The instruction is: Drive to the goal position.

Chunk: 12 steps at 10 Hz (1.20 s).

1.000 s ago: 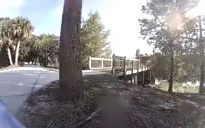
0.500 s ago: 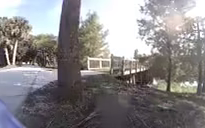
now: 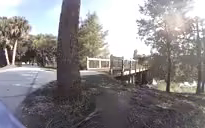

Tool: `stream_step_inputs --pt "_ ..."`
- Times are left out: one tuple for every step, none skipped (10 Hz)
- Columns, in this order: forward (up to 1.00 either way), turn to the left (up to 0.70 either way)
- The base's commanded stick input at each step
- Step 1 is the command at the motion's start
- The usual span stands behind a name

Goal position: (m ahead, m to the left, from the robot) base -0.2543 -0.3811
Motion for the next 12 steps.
stream_step_inputs --pt "0.0 -0.45" --pt "0.0 -0.45" --pt "0.0 -0.45" --pt "0.0 -0.45" --pt "0.0 0.01" --pt "0.0 0.42" --pt "0.0 0.45" --pt "0.0 0.45" --pt "0.0 0.45" --pt "0.0 0.45" --pt "0.0 0.45" --pt "0.0 0.45"
